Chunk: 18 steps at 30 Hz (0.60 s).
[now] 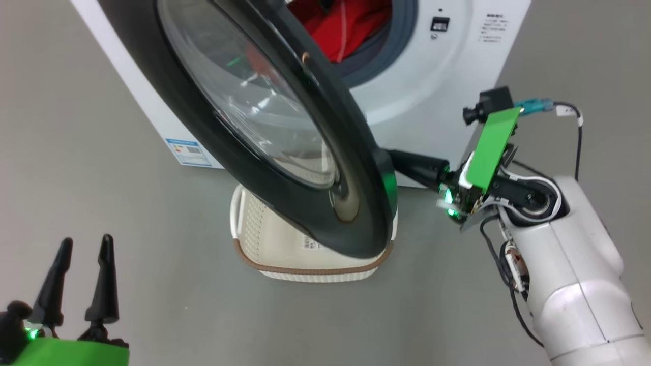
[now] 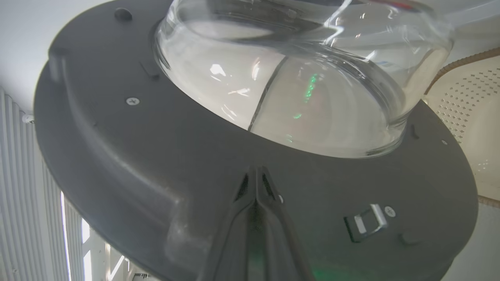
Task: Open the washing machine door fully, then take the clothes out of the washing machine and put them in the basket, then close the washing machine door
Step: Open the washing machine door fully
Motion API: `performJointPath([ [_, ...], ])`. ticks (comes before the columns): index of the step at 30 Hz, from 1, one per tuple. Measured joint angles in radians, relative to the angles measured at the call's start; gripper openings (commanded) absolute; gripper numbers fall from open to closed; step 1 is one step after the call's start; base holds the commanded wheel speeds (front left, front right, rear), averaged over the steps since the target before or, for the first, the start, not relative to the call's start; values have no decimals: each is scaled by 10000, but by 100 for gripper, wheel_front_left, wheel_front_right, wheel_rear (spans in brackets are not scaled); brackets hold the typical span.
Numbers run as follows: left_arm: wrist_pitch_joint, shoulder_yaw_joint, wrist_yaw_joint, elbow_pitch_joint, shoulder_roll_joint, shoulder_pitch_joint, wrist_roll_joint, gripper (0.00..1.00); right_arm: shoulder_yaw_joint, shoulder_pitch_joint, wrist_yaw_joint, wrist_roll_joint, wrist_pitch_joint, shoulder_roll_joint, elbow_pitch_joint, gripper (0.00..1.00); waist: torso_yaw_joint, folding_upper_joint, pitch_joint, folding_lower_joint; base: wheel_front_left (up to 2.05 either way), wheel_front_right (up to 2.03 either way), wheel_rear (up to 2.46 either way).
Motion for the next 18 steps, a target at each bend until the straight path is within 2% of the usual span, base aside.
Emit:
performJointPath([
  [18, 0, -61, 0, 307, -226, 452, 297, 100, 548, 1155, 0, 648, 341, -10, -579, 0, 1247, 0, -785, 0, 0, 0, 0],
])
